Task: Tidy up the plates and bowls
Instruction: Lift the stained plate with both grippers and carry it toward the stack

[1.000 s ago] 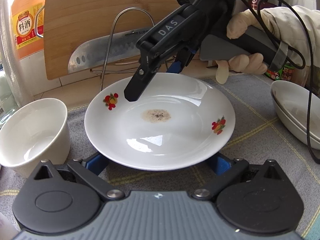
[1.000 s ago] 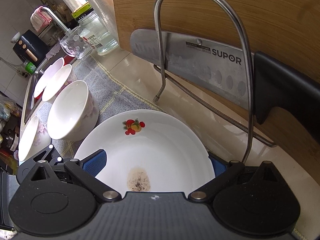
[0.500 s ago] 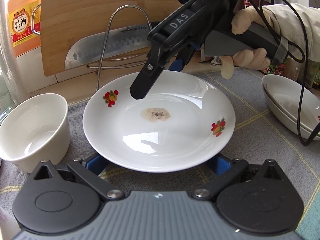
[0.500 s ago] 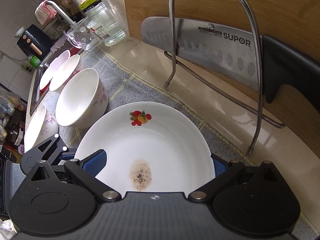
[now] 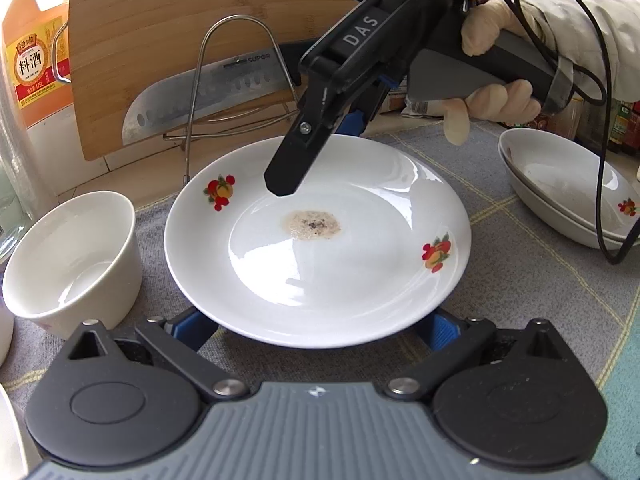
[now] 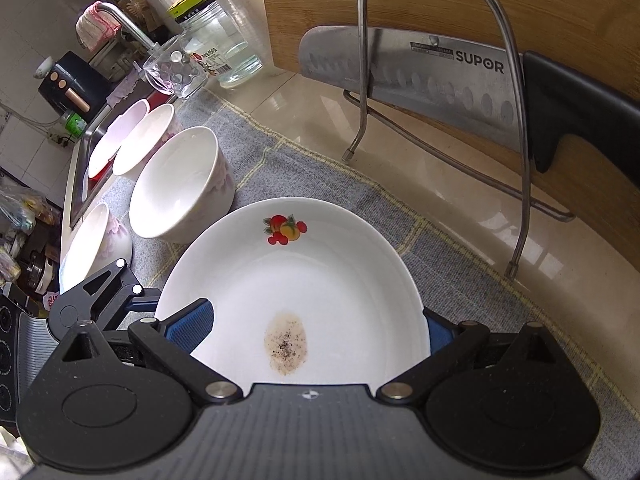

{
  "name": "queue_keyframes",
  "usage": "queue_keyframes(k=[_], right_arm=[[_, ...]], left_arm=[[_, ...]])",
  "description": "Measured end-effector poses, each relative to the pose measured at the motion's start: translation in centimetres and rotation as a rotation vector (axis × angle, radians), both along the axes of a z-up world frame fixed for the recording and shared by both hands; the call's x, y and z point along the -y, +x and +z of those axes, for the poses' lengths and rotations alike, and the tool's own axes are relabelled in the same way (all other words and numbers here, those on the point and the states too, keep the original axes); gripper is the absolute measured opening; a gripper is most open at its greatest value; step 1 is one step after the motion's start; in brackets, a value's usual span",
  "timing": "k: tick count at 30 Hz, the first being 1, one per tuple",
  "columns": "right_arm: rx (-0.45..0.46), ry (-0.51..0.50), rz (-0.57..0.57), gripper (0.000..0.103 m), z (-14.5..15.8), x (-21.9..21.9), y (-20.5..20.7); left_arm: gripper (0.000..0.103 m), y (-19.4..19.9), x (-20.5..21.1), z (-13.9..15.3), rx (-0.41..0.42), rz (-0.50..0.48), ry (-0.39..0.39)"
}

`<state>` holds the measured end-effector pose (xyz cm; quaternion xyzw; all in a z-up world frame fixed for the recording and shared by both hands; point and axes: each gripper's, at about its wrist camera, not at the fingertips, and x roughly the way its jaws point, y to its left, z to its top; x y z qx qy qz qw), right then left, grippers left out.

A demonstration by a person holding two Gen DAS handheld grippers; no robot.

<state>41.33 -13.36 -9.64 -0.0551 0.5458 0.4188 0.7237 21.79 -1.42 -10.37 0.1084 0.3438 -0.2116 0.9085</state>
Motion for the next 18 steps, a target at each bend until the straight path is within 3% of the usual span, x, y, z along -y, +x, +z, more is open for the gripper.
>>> queue_keyframes(k=[18], right_arm=[[0.03,-0.003,-0.058,0.103,2.0,1.3,-5.0]], left_arm=[[0.102,-2.0,0.0,2.1,-0.01,-0.049,-0.029]])
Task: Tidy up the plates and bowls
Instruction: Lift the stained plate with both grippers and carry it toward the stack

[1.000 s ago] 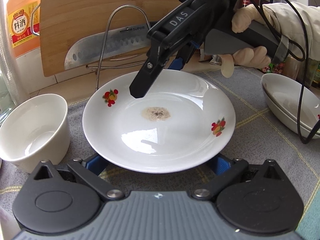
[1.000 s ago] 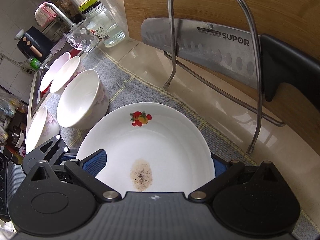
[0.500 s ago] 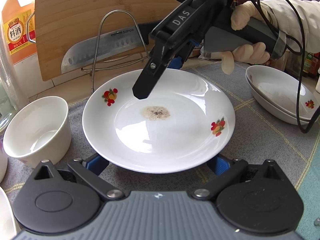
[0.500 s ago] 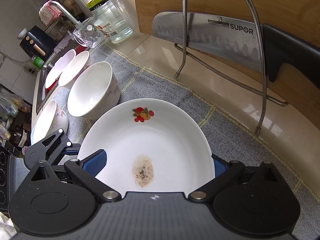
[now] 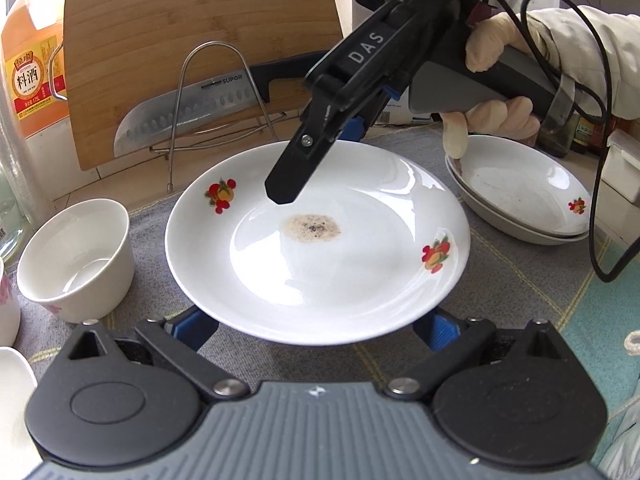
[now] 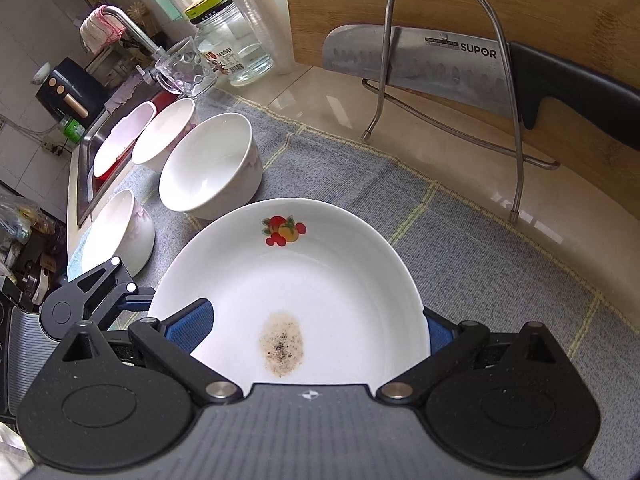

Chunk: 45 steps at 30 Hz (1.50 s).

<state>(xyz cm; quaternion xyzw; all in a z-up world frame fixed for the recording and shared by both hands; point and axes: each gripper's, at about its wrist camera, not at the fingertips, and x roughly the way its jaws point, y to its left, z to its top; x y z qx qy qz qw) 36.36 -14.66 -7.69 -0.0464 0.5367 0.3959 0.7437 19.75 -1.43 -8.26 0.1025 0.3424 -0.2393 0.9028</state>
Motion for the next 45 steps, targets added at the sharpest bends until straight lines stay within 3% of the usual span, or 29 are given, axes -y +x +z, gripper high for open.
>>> queue_keyframes(k=[22,32,45], right_arm=[[0.078,0.011,-0.098,0.103,3.2,4.0,-6.2],[0.094,0.004,-0.187,0.103,3.7,8.3,-9.2],[0.099,0.006,-0.321,0.103,3.5,14.4,-11.5]], left_arm=[[0.102,-2.1,2.8,2.5,0.025,-0.12,0.012],[0.102,-4.5,6.1,3.2,0.031,-0.211,0.004],[0.102,-4.6,10.4,3.3,0.024,-0.332,0.006]])
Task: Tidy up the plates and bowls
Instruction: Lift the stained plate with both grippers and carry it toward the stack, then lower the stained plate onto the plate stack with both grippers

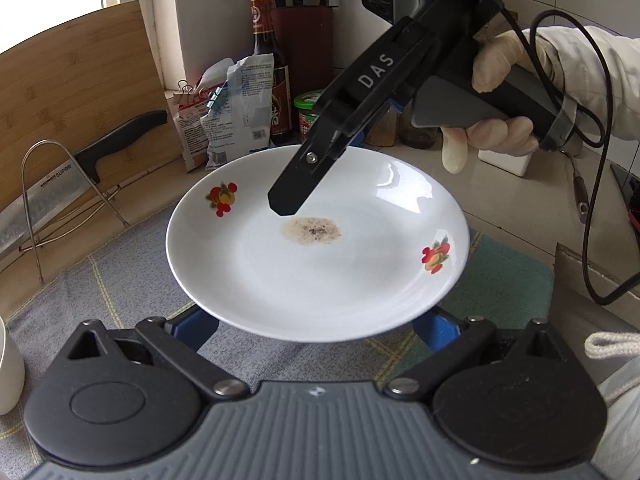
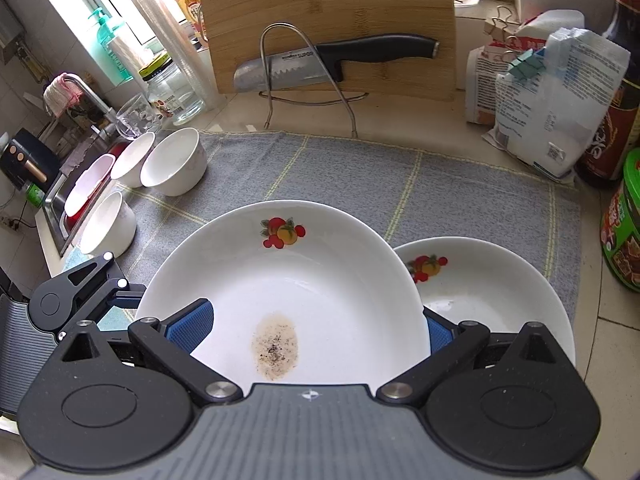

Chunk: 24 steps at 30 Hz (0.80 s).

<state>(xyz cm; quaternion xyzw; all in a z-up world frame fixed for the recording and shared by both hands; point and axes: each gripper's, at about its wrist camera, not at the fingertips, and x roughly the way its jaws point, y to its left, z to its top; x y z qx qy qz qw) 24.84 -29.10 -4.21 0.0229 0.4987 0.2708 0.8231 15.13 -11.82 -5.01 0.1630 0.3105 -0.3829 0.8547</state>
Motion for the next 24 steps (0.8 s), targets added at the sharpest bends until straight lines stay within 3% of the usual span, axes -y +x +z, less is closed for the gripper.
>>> queue_keyframes(k=[24], right_arm=[[-0.039,-0.006,-0.118,0.103,-2.5,5.4,0.4]], left_arm=[[0.102,2.6,4.5,-1.3,-0.05,-0.098,0.022]])
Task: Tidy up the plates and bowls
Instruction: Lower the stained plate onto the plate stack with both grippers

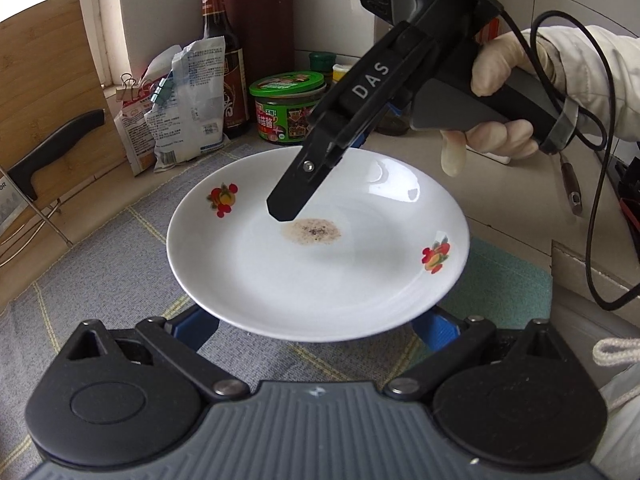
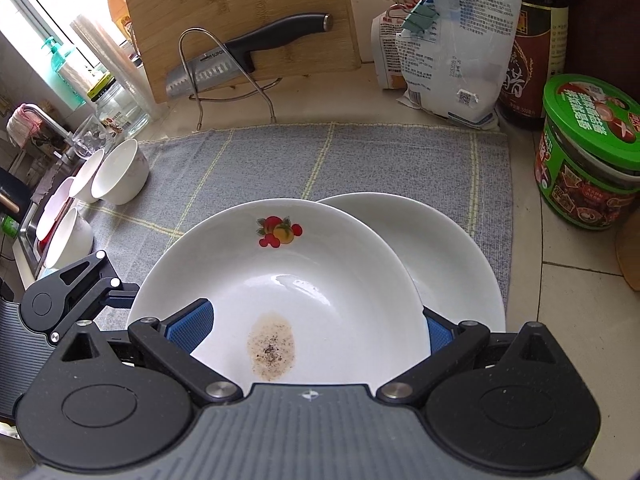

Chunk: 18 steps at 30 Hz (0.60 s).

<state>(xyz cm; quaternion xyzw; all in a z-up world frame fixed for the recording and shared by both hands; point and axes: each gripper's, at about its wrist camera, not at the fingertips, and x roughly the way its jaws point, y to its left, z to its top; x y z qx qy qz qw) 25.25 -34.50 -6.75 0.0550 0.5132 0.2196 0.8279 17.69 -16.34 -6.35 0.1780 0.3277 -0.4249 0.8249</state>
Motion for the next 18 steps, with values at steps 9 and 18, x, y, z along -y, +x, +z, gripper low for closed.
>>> queue_keyframes(k=[9,18], right_arm=[[-0.004,-0.001,-0.011,0.103,-0.5,0.7,0.3],[-0.006,-0.011,-0.021,0.103,-0.8,1.0,0.5]], left_arm=[[0.102,0.3,0.6,-0.5,0.005,-0.006,0.008],[0.102,1.0,1.2,-0.8,0.016,-0.016,0.029]])
